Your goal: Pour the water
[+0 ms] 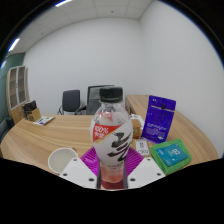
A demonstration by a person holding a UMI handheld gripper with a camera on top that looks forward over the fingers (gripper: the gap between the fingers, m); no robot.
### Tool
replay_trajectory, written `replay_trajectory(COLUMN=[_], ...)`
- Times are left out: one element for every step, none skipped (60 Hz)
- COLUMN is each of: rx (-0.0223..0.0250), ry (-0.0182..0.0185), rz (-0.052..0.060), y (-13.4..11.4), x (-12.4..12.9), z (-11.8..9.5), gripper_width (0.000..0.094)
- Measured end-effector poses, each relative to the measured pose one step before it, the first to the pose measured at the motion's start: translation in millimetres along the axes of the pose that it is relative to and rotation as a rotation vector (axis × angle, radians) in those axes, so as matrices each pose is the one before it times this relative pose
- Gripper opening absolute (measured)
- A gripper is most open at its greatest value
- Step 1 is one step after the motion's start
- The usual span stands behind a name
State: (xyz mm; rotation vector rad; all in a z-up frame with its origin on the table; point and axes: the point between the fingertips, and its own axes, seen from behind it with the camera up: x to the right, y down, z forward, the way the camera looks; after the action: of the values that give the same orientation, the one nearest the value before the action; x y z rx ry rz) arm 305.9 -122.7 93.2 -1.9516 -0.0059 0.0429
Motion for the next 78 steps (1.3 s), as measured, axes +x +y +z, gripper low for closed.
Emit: replay_trajectory(rx=[-0.00521,-0.00261,-0.00356,-0.00234,-0.00201,-0.00185,-0.00305,-0.00486,-0.00733,0.01057,0.01291,-0.00066,-0.00133,0.00909,-0.00446,0.00413,0.00105,0.00175,0.0022,-0.00015,0.00302,0.00082,-0.00138,-0.0031,-0.00452,-0.00249,-0.00502,-0.00835,-0.01308,-0.01604,-0.01782,-0.01818,-0.0134,-0.00802,-0.00505,-0.00095,-0.00137,-0.00133,-0.00179,-0.00486,-0.00131,0.00061,0.00164,0.00139,0.00001,-0.00524,-0.00244,-0.00127,0.00069,0.00113,-0.00022,-0.00158,-0.00234,-0.00135,-0.00297,-0.00287,-0.00299,-0.002,0.00062,0.00074,-0.00198,-0.00555,-0.00643,-0.00337,-0.00249,-0.00299,-0.0036,-0.00281,-0.00109,0.00029,0.00118,0.00043,0.00155,-0.00042,0.00051,0.00147,0.00176,0.00088], ry=[-0.00081,0.00287,0.00021,-0.00016,-0.00038,-0.00122,-0.00217,-0.0024,-0.00189,-0.00456,0.00439,0.00503,-0.00139,-0.00396,0.0011,0.00014,-0.00044,0.00082,0.00068,0.00097,-0.00025,-0.00058,-0.00016,0.00075,-0.0006,0.00076,-0.00004,-0.00099,-0.00069,0.0027,0.00662,0.01169,0.00886,0.00638,0.00482,0.00652,0.00194,0.00605,0.00665,0.00456,0.00231,0.00482,0.00481,0.00571,0.00542,0.004,0.00535,0.00596,0.00518,0.00429,0.00385,0.00365,0.00326,0.00252,0.00257,0.00469,0.00343,0.00148,-0.00041,-0.00008,0.00214,0.00304,0.00054,-0.00028,-0.00208,-0.00091,0.00043,-0.00079,-0.00191,-0.00188,-0.00288,-0.00299,-0.00161,-0.00081,-0.00144,-0.0019,-0.00218,-0.00142], rz=[-0.0006,-0.0032,-0.002,-0.0011,0.0003,0.0015,0.0025,0.0042,0.0041,0.0075,-0.0024,-0.0007,0.0002,-0.0031,-0.0061,-0.0041,-0.0026,-0.0006,-0.0011,-0.0002,0.0004,0.0004,0.0016,0.0023,0.0032,0.0028,0.0028,0.0039,0.0052,0.0048,0.0043,0.0037,0.0039,0.0031,0.0017,0.0022,0.0005,0.0019,0.0,-0.0008,-0.0025,-0.0013,-0.0004,-0.0004,-0.0007,-0.0014,-0.0006,0.0006,0.0023,0.0021,0.0018,0.0017,0.0023,0.0028,0.0031,0.0018,0.0014,0.0006,0.0001,0.0005,0.0002,-0.0001,0.0007,-0.0016,-0.0004,-0.0013,-0.0025,-0.0038,-0.0034,-0.0026,-0.003,-0.0035,-0.0034,-0.001,0.0003,0.0,-0.0007,-0.0005], y=[4.24,3.57,3.91,3.91,3.8,3.88,3.96,4.05,4.92,-3.1,-1.7,1.46,-0.16,-0.87,1.47,-1.13,0.11,0.11,-0.32,0.09,-0.73,0.11,0.11,-0.25,0.45,0.51,0.78,1.59,2.59,2.84,3.15,2.29,0.96,0.71,0.24,-0.65,-0.97,-0.81,-0.79,-0.48,-0.78,-1.52,-1.83,-1.94,-1.55,-1.59,-1.15,-1.8,-1.7,-2.08,-1.54,-1.06,-1.06,-1.02,-0.91,-0.59,0.12,-0.16,-0.61,-0.65,0.32,1.2,0.55,0.9,0.57,0.84,1.08,0.85,0.56,0.47,0.58,0.64,1.88,0.24,0.58,0.17,0.31,0.48], x=[0.75,-1.46,1.44,-0.16,0.99,0.29,-0.42,-0.14,0.28,0.77,1.21,-0.89,-1.46,-0.92,0.12,-0.33,-0.51,0.34,0.02,0.3,0.04,0.2,0.16,-0.05,0.19,-0.53,0.47,0.07,0.06,0.98,1.68,2.62,0.44,0.68,0.74,0.89,-0.19,0.62,0.53,0.34,-0.82,-0.42,-0.4,-0.37,-0.68,-0.49,-0.85,-1.72,-1.51,-1.85,-1.92,-2.0,-2.43,-2.7,-1.66,-3.04,-2.71,-3.08,-3.39,-3.32,-2.88,-2.77,-3.87,-3.85,-3.66,-2.79,-2.69,-2.92,-3.17,-3.11,-3.08,-2.81,-3.33,-2.84,-1.61,-2.21,-2.09,-1.68], z=[1.5,0.9,1.55,-0.35,1.58,1.47,1.06,1.11,1.24,-1.19,0.8,-2.12,-1.88,0.14,-0.48,-0.51,-0.22,1.79,0.33,0.35,0.13,0.38,0.03,0.94,-0.89,-1.06,-0.35,-0.42,-0.52,-0.31,-0.86,0.55,-4.51,-2.5,-2.68,-2.85,-3.73,-4.22,-4.39,-4.41,-5.27,-5.76,-6.08,-6.21,-6.65,-6.13,-7.6,-8.63,-8.11,-8.6,-8.93,-9.07,-9.63,-9.96,-7.55,-11.27,-9.99,-10.4,-10.18,-10.02,-9.84,-9.5,-8.66,-10.47,-9.19,-8.53,-8.53,-7.69,-7.53,-7.43,-6.89,-6.86,-5.68,-8.13,-5.03,-5.14,-4.68,-4.41], gripper_width=[0.0294,0.0295,0.0295,0.0294,0.0294,0.0294,0.0293,0.0294,0.0305,0.0302,0.0303,0.0302,0.0302,0.0302,0.0312,0.032,0.0334,0.0337,0.0339,0.0362,0.0374,0.0392,0.0411,0.0431,0.0453,0.047,0.0486,0.0499,0.0513,0.0549,0.0606,0.0676,0.0751,0.0824,0.0871,0.0858,0.0849,0.0846,0.0849,0.0854,0.086,0.0855,0.0855,0.0859,0.0859,0.0858,0.0861,0.0857,0.0858,0.0859,0.0858,0.0857,0.0855,0.0856,0.0856,0.0856,0.0854,0.0856,0.0857,0.0858,0.0855,0.0855,0.0855,0.0856,0.0856,0.0855,0.0857,0.0858,0.0858,0.0859,0.0859,0.0859,0.0858,0.0859,0.0858,0.086,0.0861,0.0861])
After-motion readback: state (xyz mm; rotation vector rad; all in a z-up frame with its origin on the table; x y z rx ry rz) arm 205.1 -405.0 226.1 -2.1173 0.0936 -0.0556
